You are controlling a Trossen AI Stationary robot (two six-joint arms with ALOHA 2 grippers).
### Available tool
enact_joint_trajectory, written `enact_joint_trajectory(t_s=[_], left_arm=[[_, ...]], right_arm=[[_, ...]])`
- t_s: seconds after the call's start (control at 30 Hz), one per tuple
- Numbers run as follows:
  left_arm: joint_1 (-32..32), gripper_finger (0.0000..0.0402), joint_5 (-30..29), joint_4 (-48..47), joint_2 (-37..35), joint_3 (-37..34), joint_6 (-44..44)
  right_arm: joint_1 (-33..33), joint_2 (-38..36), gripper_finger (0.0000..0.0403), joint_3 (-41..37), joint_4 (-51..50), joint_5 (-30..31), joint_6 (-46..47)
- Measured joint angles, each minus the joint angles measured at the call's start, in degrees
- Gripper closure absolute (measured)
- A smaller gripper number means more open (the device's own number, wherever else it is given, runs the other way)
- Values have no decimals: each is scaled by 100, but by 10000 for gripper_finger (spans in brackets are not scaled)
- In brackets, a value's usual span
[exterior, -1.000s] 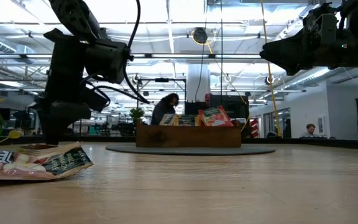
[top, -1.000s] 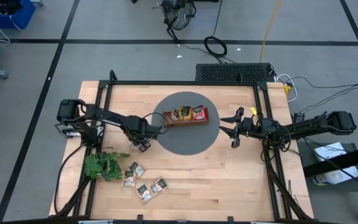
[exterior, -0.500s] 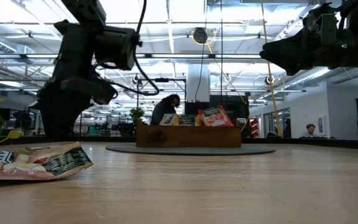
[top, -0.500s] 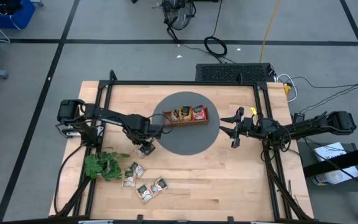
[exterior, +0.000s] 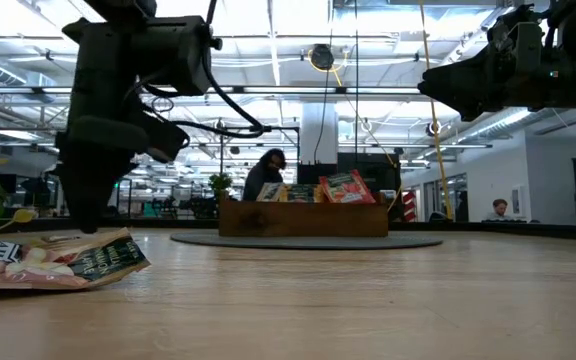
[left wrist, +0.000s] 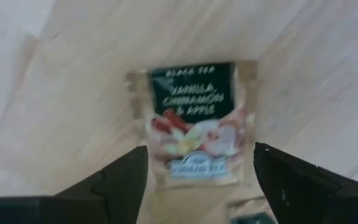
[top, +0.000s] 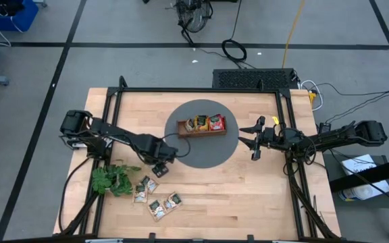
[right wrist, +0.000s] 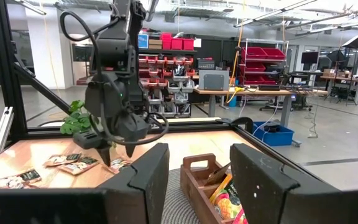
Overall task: Pick & Place Tea
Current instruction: Put the brown tea bag into the left section of the wooden organizer
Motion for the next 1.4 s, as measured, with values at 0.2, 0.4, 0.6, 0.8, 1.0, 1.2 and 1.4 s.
enact_joint_trajectory(t_s=[0.2,0.4,0.6,0.8,1.0,1.2,1.4], left_arm=[[9,101,267,411,0,-96,-200],[9,99,167,165,0,-232,-265],[9,100,160,39,0,-240,-408],[9,94,275,503,-33,-545,-507],[8,94,233,966,-92,-954,-549],[8,130,156,842,-44,-856,-409],[9,246,115,842,-44,-856,-334]], right_arm=[[2,2,248,0,0,1,0],[1,2,248,0,0,0,0],[0,2,248,0,-2,2,0],[0,0,248,2,-1,0,0],[0,0,248,2,0,2,0],[2,2,248,2,-4,2,0],[1,0,248,1,1,1,0]])
